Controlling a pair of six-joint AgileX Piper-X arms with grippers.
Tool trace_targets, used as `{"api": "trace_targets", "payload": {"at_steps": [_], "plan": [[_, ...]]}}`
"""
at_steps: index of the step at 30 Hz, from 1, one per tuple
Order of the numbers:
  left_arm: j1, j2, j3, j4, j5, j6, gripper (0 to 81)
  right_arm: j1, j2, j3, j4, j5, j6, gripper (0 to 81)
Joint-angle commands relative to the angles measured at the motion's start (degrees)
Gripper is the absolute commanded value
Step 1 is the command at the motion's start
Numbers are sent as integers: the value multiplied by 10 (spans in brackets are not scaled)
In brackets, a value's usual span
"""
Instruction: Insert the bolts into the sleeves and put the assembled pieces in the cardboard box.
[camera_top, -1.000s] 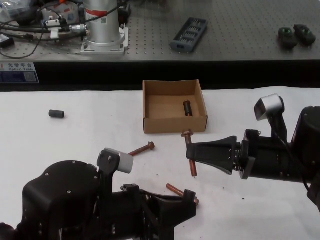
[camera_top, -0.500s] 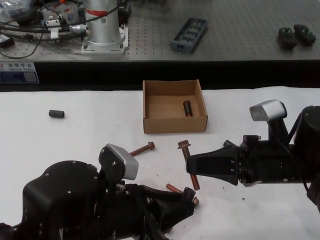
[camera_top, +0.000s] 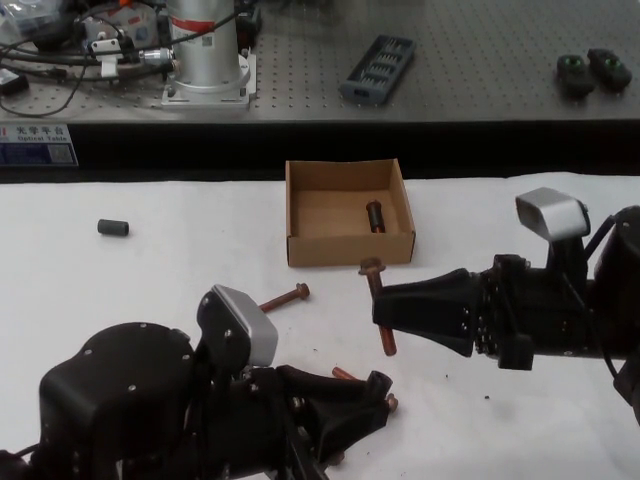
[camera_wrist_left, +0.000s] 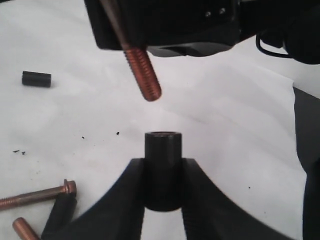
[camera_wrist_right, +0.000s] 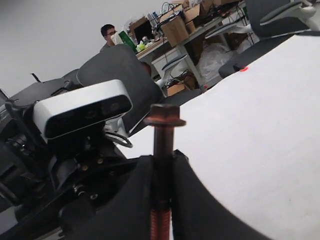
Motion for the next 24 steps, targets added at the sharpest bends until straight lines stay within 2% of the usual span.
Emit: {"api": "trace_targets", "payload": {"at_steps": [1, 6, 12, 20, 24], "plan": [[-1, -7, 8, -53, -13, -6, 94, 3, 0, -1, -20, 8, -18, 29], [-1, -7, 34, -100, -28, -22, 94, 3, 1, -1, -64, 28, -9, 29], [-1, -7, 41, -136, -38, -28, 94, 32, 1, -1, -126, 67, 28, 29], [0, 30, 45, -219, -42, -72, 94, 38, 1, 80, -190, 107, 37, 29], [0, 59, 45, -246, -20, -104, 94, 35, 1, 106, -235, 122, 53, 29]]}}
